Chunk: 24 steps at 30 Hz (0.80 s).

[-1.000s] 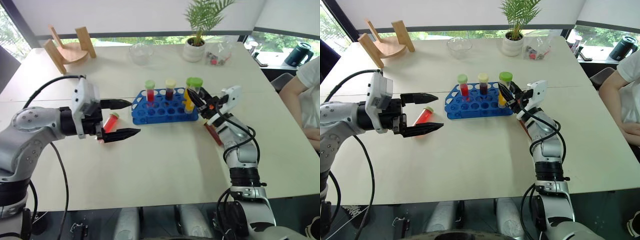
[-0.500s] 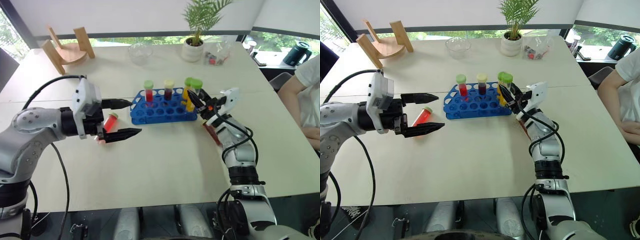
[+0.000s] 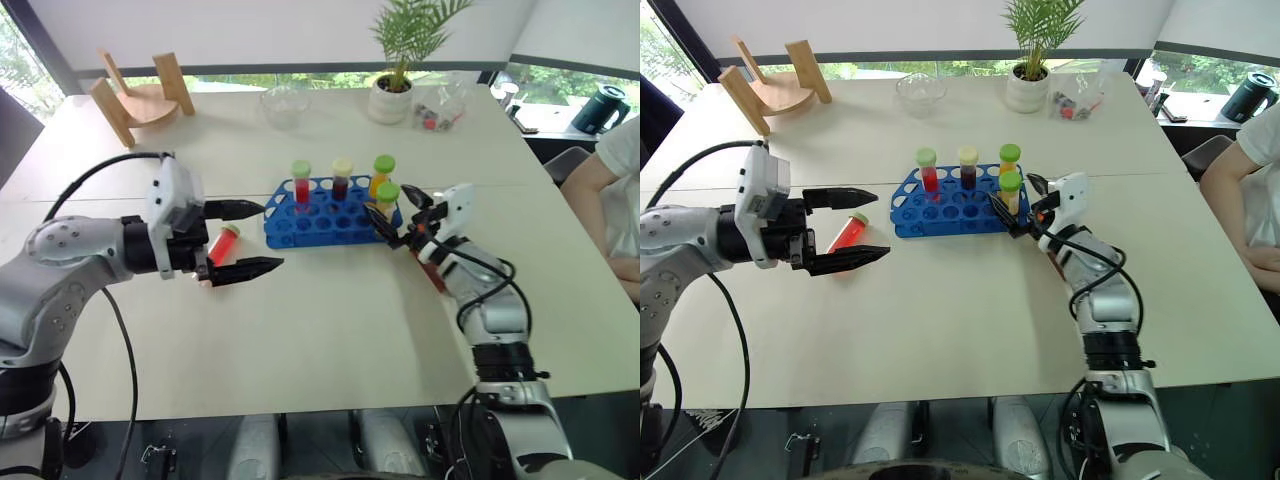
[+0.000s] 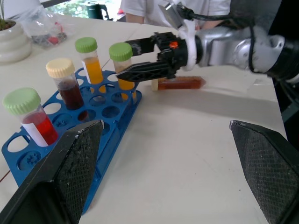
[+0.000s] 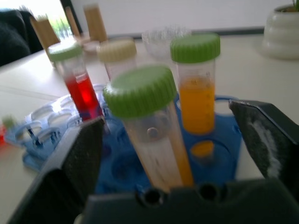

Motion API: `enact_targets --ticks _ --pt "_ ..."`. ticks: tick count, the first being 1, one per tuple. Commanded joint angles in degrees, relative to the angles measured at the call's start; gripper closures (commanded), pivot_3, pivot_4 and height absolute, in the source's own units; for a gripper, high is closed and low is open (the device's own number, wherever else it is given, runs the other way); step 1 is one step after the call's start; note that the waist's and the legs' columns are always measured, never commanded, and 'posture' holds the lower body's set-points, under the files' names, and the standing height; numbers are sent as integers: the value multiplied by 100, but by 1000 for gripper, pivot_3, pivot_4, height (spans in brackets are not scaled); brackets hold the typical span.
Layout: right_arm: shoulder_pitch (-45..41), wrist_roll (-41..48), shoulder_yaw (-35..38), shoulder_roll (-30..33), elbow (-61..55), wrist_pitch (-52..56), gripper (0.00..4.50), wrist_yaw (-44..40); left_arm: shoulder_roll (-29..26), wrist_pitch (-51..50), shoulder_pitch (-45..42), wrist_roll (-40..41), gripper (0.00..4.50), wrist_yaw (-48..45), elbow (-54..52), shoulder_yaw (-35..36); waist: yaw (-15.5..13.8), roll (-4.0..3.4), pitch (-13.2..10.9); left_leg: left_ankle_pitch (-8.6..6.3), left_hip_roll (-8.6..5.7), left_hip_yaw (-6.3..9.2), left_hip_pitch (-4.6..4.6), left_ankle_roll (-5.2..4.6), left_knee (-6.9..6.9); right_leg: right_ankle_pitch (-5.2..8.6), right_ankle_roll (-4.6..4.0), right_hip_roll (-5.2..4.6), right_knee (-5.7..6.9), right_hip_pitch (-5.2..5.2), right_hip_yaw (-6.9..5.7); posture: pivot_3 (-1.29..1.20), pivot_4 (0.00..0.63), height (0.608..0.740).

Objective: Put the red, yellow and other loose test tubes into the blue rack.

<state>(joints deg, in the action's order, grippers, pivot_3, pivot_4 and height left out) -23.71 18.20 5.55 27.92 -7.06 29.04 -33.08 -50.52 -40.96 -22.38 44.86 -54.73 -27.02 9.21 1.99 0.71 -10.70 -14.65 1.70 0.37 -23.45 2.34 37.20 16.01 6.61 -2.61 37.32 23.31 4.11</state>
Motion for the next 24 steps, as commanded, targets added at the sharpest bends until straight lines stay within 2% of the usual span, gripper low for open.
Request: enact_targets --ticks 1,3,6,10,16,24 --pt "-482 1066 247 1328 -1140 2707 63 -541 7 129 93 -16 0 -62 -123 26 17 -3 -2 0 2 0 0 0 3 0 0 3 -2 -1 -1 0 150 740" --pt "-842 1449 133 1995 -1212 3825 63 -783 28 170 120 -49 0 -104 -103 -18 56 -3 -2 0 4 -3 7 -1 0 0 -1 4 0 -1 2 0 150 740" --pt "-1737 1533 -626 2600 -831 5073 63 -950 96 296 113 -147 0 -199 -21 -145 82 -1 -1 -1 15 1 16 -2 -3 3 -8 23 0 -5 3 0 150 740" --pt "-2740 1363 -1547 2442 97 5956 63 -860 252 419 7 -250 0 -214 80 -301 78 3 -1 0 14 1 14 -3 -2 12 -25 26 -1 0 8 0 150 740" --pt "-3188 982 -2407 2130 927 5867 63 -737 358 463 1 -319 0 -191 102 -334 19 5 -2 -3 8 -4 -11 -7 -1 3 -7 14 -13 12 5 0 150 740" --pt "-3062 452 -3172 1957 1514 5178 63 -825 340 467 112 -327 0 -85 25 -236 52 5 -2 -5 7 -4 -21 -10 2 2 -5 12 -12 22 4 0 150 740"
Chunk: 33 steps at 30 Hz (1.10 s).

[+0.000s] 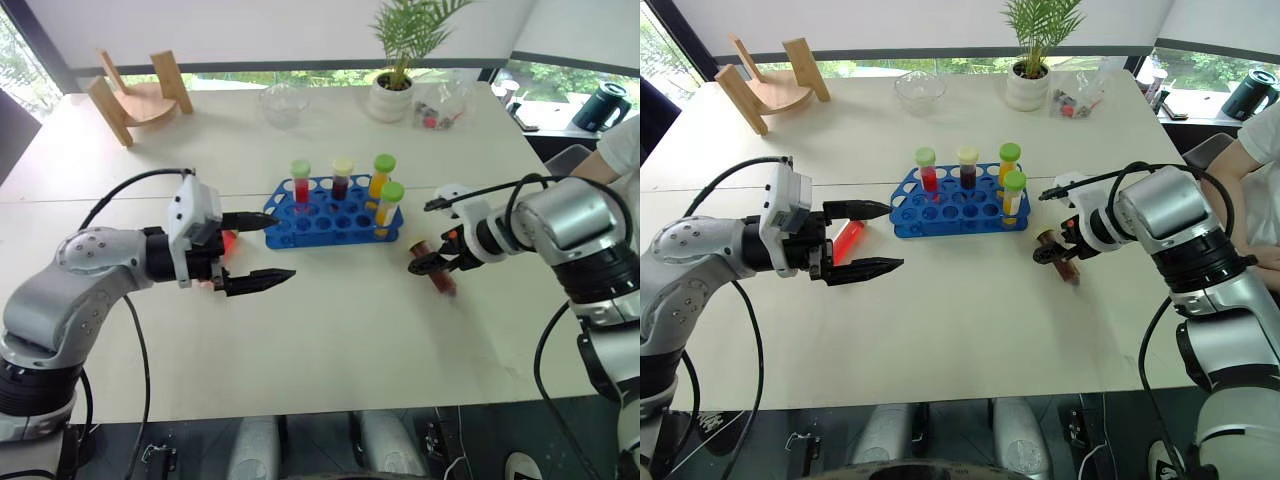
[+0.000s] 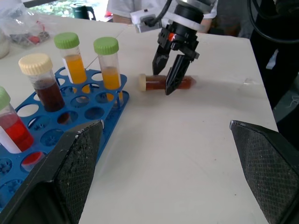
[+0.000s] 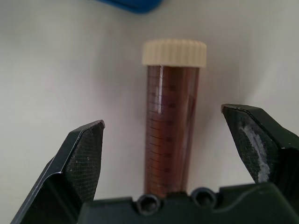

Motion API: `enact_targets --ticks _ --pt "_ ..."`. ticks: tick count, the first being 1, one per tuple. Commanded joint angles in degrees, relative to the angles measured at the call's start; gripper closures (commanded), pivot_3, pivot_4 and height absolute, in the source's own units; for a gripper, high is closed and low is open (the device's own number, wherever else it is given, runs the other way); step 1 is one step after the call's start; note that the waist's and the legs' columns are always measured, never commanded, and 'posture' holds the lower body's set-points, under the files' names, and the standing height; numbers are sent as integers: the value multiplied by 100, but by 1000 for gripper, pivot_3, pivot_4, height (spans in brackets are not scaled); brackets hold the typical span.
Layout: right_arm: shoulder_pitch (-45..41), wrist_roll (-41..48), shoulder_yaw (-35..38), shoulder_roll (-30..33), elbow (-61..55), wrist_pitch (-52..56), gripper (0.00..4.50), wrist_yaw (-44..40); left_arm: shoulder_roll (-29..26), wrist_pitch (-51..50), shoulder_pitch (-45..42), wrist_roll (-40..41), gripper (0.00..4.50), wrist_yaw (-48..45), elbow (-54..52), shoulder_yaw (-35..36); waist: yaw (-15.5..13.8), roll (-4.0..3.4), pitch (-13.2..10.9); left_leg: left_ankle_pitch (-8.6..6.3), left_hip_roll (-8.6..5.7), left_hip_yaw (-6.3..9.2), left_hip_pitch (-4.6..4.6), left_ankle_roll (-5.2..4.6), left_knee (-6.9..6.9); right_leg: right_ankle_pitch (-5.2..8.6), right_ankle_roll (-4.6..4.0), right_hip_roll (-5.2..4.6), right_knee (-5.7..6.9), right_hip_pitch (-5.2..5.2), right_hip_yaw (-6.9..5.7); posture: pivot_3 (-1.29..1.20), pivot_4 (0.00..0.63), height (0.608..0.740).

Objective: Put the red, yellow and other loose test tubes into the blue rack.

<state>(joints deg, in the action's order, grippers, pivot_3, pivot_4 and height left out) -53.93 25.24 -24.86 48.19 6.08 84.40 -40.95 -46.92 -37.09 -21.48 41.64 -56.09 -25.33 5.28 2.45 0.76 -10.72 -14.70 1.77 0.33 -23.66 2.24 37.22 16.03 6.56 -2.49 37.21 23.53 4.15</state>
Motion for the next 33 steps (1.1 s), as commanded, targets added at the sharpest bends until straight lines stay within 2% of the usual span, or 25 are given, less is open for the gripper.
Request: enact_targets --ticks 1,3,8,9,11,13,17,19,21,23,27,29,33 --pt "-37 -358 -196 -127 331 -492 292 -20 -25 82 49 -15 0 82 -171 170 18 1 0 0 0 0 2 0 0 0 0 0 0 -1 0 0 150 740" --pt "-30 -487 -281 -163 415 -660 924 -85 -32 86 80 -29 0 130 -207 180 26 10 6 0 2 -3 12 0 1 -1 1 2 1 -9 1 0 150 740" --pt "75 -579 -318 -114 241 -719 3451 -330 -97 60 207 30 0 175 -299 271 19 11 6 0 3 -1 20 0 1 -1 0 4 3 -16 1 0 150 740" --pt "98 -579 -293 -85 176 -694 3649 -364 -111 56 233 31 0 172 -290 286 19 10 6 0 4 0 20 0 1 -1 0 5 3 -16 0 0 150 740" --pt "193 -554 -175 24 -69 -664 3651 -409 -138 67 296 12 0 158 -284 316 13 11 7 0 4 0 20 0 -1 0 0 5 3 -16 0 0 150 740" --pt "363 -289 328 142 -600 -461 3651 -456 -176 65 332 18 0 147 -266 393 1 10 6 0 4 3 19 0 -5 0 -1 6 2 -14 -1 0 150 740" --pt "1556 491 1920 195 -2704 -1218 3651 -759 -251 -1 377 105 0 195 -191 639 -34 10 4 0 4 5 8 0 -7 1 0 5 0 -6 -3 0 150 740" --pt "2205 850 2583 -212 -3472 -1666 3651 -719 -265 -71 385 175 0 223 -150 742 -33 11 4 -2 4 6 6 -3 -6 3 3 4 -1 -8 -5 0 150 740" --pt "2783 929 2963 -986 -3905 -2751 3651 -520 -294 -125 374 190 0 234 -70 794 -8 25 9 -2 5 9 13 -3 -5 2 3 6 -2 -16 -7 0 150 740" --pt "3157 556 2890 -1632 -3921 -3791 3651 -176 -358 -155 369 142 0 204 3 787 18 24 7 -2 7 8 22 -3 -4 2 4 11 0 -23 -6 0 150 740" --pt "3431 -263 2297 -3130 -3218 -5532 3651 729 -552 -178 280 74 0 39 241 759 24 29 9 5 9 5 30 9 4 0 1 14 6 -26 -1 0 150 740" --pt "3487 -613 2088 -3533 -2820 -6351 3651 854 -618 -167 208 40 0 -22 298 704 17 30 10 8 9 6 31 14 2 0 -1 14 9 -25 -1 0 150 740" --pt "3402 -1512 1799 -4281 -1308 -8270 3651 1429 -654 -261 -119 55 0 -112 442 568 -9 35 12 9 6 8 28 16 -2 0 0 8 13 -23 -5 0 150 740"
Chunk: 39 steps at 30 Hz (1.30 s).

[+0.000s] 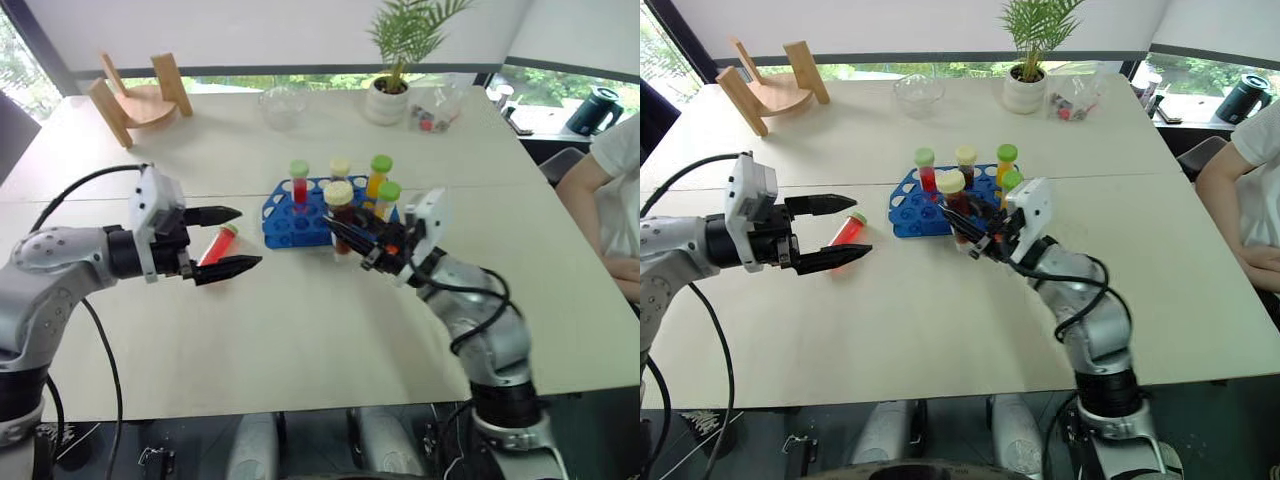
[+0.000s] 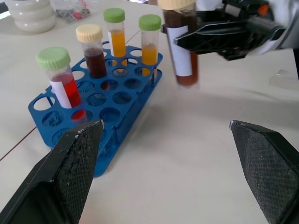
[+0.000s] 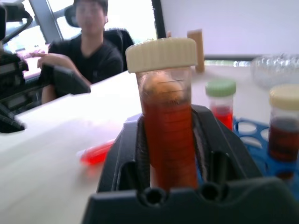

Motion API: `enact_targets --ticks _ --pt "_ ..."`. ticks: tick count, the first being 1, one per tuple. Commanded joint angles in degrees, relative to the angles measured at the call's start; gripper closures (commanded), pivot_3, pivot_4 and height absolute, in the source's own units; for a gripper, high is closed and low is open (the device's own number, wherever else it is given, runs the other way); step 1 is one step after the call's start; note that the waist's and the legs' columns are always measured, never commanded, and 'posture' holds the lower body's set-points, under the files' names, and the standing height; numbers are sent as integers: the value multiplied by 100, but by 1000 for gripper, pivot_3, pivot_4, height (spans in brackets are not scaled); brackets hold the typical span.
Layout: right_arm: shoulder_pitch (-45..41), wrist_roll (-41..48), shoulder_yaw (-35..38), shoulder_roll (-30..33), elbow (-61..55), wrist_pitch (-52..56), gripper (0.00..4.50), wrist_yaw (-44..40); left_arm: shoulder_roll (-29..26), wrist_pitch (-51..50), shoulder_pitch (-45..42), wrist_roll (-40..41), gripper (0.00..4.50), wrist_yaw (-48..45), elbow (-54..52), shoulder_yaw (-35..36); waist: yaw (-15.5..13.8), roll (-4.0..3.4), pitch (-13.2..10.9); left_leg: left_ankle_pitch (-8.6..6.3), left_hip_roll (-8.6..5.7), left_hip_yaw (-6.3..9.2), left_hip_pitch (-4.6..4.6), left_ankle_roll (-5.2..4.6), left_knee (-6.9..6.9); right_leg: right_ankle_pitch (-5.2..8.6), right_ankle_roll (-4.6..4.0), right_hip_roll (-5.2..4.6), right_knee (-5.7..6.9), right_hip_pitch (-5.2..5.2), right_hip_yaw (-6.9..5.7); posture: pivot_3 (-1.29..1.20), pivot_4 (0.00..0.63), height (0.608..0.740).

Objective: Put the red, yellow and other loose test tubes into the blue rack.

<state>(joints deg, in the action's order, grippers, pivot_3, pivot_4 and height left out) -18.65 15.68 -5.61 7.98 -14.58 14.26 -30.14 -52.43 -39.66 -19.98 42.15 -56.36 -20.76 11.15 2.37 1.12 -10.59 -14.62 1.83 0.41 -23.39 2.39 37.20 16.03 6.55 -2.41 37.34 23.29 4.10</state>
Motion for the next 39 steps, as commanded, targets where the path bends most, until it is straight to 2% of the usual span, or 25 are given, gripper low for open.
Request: enact_targets --ticks 1,6,10,21,39 --pt "-208 -672 -130 -352 1099 -1552 3651 425 -119 5 -319 -23 0 -123 11 -54 6 0 0 0 -1 -1 -2 0 -2 0 0 -2 -1 2 0 0 150 740" --pt "-651 -880 -22 -643 2217 -2375 3651 742 -101 -35 -410 -38 0 -140 25 -106 30 -2 -2 0 -1 -3 -2 2 -7 -1 0 -4 3 8 0 0 150 740" --pt "-817 -935 -6 -711 2585 -2710 3651 850 -68 -32 -393 -40 0 -108 -4 -101 37 -2 -2 1 1 -1 0 3 -9 0 -1 -1 12 11 0 0 150 740" --pt "-879 -608 18 -664 2162 -2293 3651 666 40 -10 -273 -47 0 13 -123 -51 27 -2 -2 6 0 2 2 11 -5 -1 -3 -1 20 8 0 0 150 740" --pt "-1148 -853 177 -777 3136 -2812 3651 1125 43 27 -186 -71 0 35 -158 14 31 -3 -2 6 0 1 2 11 -6 -1 -3 -3 20 9 1 0 150 740"
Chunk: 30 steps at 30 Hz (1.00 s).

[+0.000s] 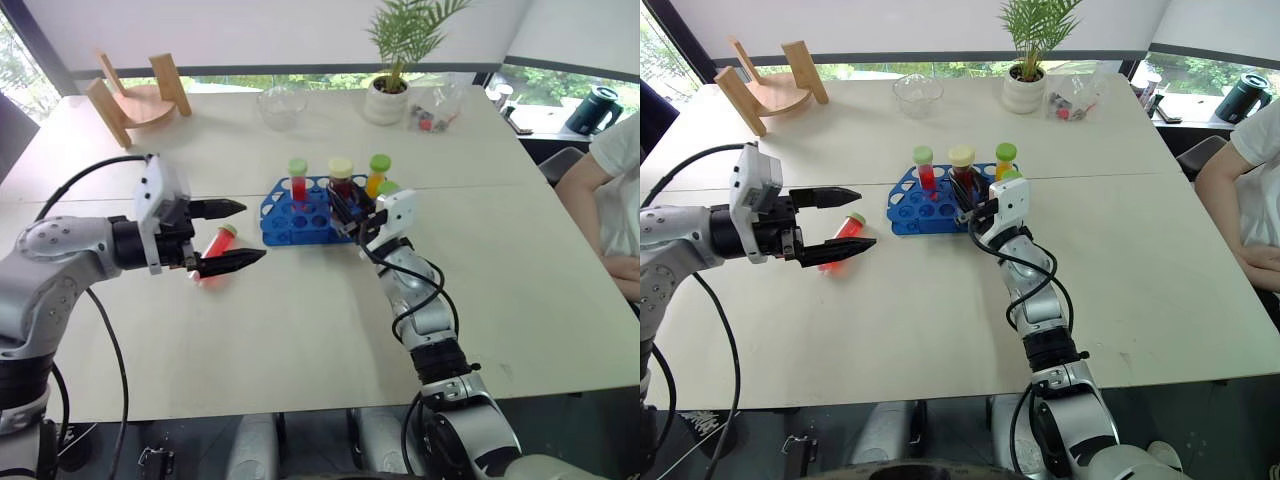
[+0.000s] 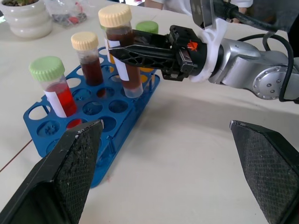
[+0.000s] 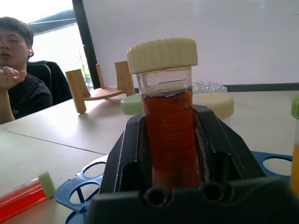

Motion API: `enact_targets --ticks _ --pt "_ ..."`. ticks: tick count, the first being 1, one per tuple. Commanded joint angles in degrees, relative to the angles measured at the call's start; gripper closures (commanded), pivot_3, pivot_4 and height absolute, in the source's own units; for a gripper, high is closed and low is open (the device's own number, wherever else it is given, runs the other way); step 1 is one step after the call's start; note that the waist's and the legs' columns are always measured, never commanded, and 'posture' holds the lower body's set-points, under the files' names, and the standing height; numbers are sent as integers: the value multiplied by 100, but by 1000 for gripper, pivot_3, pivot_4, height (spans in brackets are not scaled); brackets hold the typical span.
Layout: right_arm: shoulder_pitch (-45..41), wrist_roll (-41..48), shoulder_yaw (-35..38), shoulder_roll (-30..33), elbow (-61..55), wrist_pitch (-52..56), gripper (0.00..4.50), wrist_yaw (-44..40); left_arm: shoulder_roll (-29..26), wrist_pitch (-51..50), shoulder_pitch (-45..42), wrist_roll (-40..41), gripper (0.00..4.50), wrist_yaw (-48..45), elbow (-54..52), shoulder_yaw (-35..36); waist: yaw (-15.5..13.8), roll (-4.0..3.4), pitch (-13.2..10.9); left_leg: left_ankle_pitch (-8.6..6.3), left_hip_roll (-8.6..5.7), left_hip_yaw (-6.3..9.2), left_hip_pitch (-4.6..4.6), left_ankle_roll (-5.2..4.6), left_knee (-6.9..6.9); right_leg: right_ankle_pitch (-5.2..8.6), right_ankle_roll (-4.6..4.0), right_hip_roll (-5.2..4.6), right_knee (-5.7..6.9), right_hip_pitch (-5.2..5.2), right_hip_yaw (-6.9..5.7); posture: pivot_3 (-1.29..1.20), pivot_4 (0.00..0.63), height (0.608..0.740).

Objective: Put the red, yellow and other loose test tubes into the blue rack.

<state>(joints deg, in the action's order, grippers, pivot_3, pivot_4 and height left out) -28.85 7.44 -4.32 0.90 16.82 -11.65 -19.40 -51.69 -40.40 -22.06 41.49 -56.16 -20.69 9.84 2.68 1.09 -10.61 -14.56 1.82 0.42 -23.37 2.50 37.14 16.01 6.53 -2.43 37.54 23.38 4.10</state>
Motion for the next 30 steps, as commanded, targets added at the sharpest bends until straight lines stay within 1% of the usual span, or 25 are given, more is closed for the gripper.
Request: enact_targets --ticks 1,15,23,25,26,27,28,29,30 --pt "-139 -31 58 -65 42 -245 3651 59 -25 101 27 -6 0 21 -175 142 0 0 0 0 0 0 0 0 0 0 0 0 0 0 0 0 150 740" --pt "-385 -13 143 -167 582 -411 3651 144 3 69 45 32 0 103 -221 137 3 -1 0 0 0 1 0 0 0 0 0 0 0 0 0 0 150 740" --pt "-349 13 150 -152 759 -397 3651 52 94 87 38 17 0 193 -236 88 3 0 0 0 0 1 0 0 0 0 0 0 0 0 0 0 150 740" --pt "-259 21 119 -127 656 -332 2564 -13 113 87 76 6 0 204 -253 87 4 0 0 0 0 0 0 0 0 0 0 0 0 -1 0 0 150 740" --pt "-193 18 99 -110 576 -313 2138 -44 117 93 104 -10 0 205 -257 89 8 0 0 0 0 0 0 0 0 0 0 0 0 0 0 0 150 740" --pt "-104 7 85 -82 444 -266 1608 -53 126 104 124 -29 0 212 -250 86 6 0 0 0 0 0 0 0 0 0 0 0 0 0 0 0 150 740" --pt "-4 -14 69 -47 289 -192 1111 -56 132 92 146 -34 0 235 -253 94 4 0 0 0 0 1 1 0 -1 0 0 0 0 0 0 0 150 740" --pt "142 -32 37 21 42 -111 506 -99 132 71 164 -33 0 252 -254 99 2 -1 0 0 1 2 0 0 -3 0 0 1 0 0 0 0 150 740" --pt "290 -31 2 88 -222 -14 53 -151 132 60 179 -33 0 264 -255 103 -5 -1 0 0 0 2 0 0 -4 0 0 0 0 1 0 0 150 740"
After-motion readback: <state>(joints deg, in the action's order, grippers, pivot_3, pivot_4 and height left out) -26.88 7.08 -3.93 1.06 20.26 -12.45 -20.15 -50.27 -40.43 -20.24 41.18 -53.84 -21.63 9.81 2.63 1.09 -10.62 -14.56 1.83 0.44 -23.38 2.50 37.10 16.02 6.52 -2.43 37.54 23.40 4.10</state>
